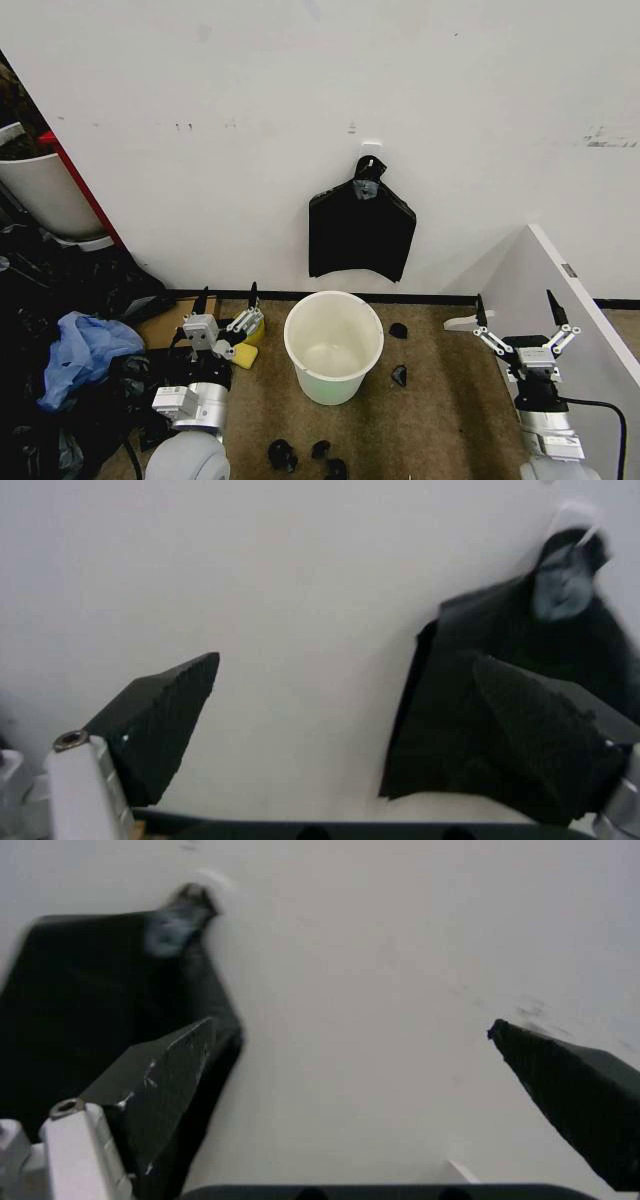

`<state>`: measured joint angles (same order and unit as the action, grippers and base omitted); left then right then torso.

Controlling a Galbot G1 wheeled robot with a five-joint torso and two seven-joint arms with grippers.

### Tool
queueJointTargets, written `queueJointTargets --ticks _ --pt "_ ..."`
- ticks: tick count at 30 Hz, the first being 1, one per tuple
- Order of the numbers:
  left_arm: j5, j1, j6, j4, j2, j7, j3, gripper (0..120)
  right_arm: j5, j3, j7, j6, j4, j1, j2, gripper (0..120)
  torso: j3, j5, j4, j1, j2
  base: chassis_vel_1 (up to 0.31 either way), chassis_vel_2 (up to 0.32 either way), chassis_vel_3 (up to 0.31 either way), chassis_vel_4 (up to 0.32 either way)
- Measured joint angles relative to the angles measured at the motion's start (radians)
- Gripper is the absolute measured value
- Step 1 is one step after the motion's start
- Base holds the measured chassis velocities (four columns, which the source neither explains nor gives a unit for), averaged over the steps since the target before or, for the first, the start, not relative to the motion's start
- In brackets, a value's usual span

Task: Place the garbage bag over the trash bin.

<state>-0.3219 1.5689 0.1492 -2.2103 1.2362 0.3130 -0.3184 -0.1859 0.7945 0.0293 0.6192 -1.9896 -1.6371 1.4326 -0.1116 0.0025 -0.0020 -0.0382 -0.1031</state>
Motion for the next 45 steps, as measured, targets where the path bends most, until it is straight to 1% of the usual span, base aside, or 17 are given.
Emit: queueJointTargets --ticks 3,6,10,13,18,22,25,29,30,31,35,36,38,39,40,43,45 --pt "-0.013 -0.002 0.001 0.005 -0.007 0.008 -0.004 100 0.010 0.008 0.032 0.004 0.008 0.006 -0.001 100 0.000 0.0003 0.0000 0.000 0.000 0.000 0.000 0.000 0.000" --pt "-0.026 -0.012 -0.015 -0.009 -0.014 0.009 -0.004 100 0.135 -0.014 0.032 -0.059 0.004 0.004 -0.010 100 0.000 0.0002 0.0000 0.000 0.000 0.000 0.000 0.000 0.000" --pt "-0.031 -0.023 -0.020 -0.007 -0.019 0.009 -0.007 100 0.220 -0.026 0.027 -0.117 0.000 0.011 -0.014 100 0.000 0.0001 -0.0001 0.000 0.000 0.000 0.000 0.000 0.000" --pt "-0.034 -0.022 -0.020 0.001 -0.021 0.013 -0.011 100 0.210 -0.021 0.036 -0.123 0.007 0.015 -0.024 100 0.000 0.0001 0.0000 0.000 0.000 0.000 0.000 0.000 0.000" --pt "-0.026 -0.026 -0.032 0.009 -0.014 0.015 -0.011 100 0.141 0.001 0.101 -0.082 0.027 0.022 -0.043 100 0.000 0.0003 -0.0001 0.000 0.000 0.000 0.000 0.000 0.000" --pt "-0.011 -0.034 -0.037 0.020 0.003 0.017 -0.011 100 0.218 -0.026 0.123 -0.128 0.026 0.048 -0.070 100 0.000 0.0001 -0.0002 0.000 0.000 0.000 0.000 0.000 0.000" --pt "0.006 -0.013 -0.038 -0.003 0.012 0.017 -0.011 100 0.414 -0.096 0.127 -0.267 0.018 0.122 -0.103 100 0.000 -0.0001 -0.0003 0.000 0.000 0.000 0.000 0.000 0.000" --pt "0.025 0.057 -0.037 -0.049 0.011 0.017 -0.026 100 0.565 -0.200 0.104 -0.435 0.071 0.267 -0.143 100 0.000 0.0003 0.0004 0.000 0.000 0.000 0.000 0.000 0.000" --pt "0.025 0.057 -0.037 -0.049 0.011 0.017 -0.026 100 0.565 -0.200 0.104 -0.435 0.071 0.267 -0.143 100 0.000 0.0003 0.0004 0.000 0.000 0.000 0.000 0.000 0.000" --pt "0.032 0.070 -0.036 -0.051 0.013 0.018 -0.030 100 0.614 -0.227 0.104 -0.462 0.095 0.306 -0.154 100 0.000 0.0003 0.0005 0.000 0.000 0.000 0.000 0.000 0.000" --pt "0.061 0.095 -0.029 -0.051 0.033 0.023 -0.034 100 0.892 -0.313 0.136 -0.549 0.171 0.453 -0.171 100 0.000 0.0001 0.0000 0.000 0.000 0.000 0.000 0.000 0.000" --pt "0.068 0.099 -0.029 -0.051 0.038 0.023 -0.034 100 1.014 -0.339 0.142 -0.578 0.195 0.502 -0.165 100 0.000 -0.0001 0.0000 0.000 0.000 0.000 0.000 0.000 0.000" --pt "0.079 0.100 -0.030 -0.051 0.046 0.024 -0.034 100 1.160 -0.372 0.145 -0.603 0.242 0.574 -0.142 100 0.000 0.0000 0.0001 0.000 0.000 0.000 0.000 0.000 0.000" --pt "0.079 0.100 -0.030 -0.051 0.046 0.024 -0.034 100 1.160 -0.372 0.145 -0.603 0.242 0.574 -0.142 100 0.000 0.0000 0.0001 0.000 0.000 0.000 0.000 0.000 0.000" --pt "0.085 0.101 -0.030 -0.051 0.050 0.024 -0.034 100 1.214 -0.387 0.148 -0.608 0.273 0.610 -0.126 100 0.000 -0.0001 0.0002 0.000 0.000 0.000 0.000 0.000 0.000" --pt "0.091 0.102 -0.032 -0.051 0.056 0.025 -0.038 100 1.288 -0.409 0.155 -0.617 0.346 0.682 -0.087 100 0.000 0.0002 0.0002 0.000 0.000 0.000 0.000 0.000 0.000" --pt "0.091 0.103 -0.034 -0.050 0.056 0.033 -0.046 100 1.361 -0.407 0.154 -0.670 0.384 0.741 -0.047 100 0.000 0.0002 0.0000 0.000 0.000 0.000 0.000 0.000 0.000"
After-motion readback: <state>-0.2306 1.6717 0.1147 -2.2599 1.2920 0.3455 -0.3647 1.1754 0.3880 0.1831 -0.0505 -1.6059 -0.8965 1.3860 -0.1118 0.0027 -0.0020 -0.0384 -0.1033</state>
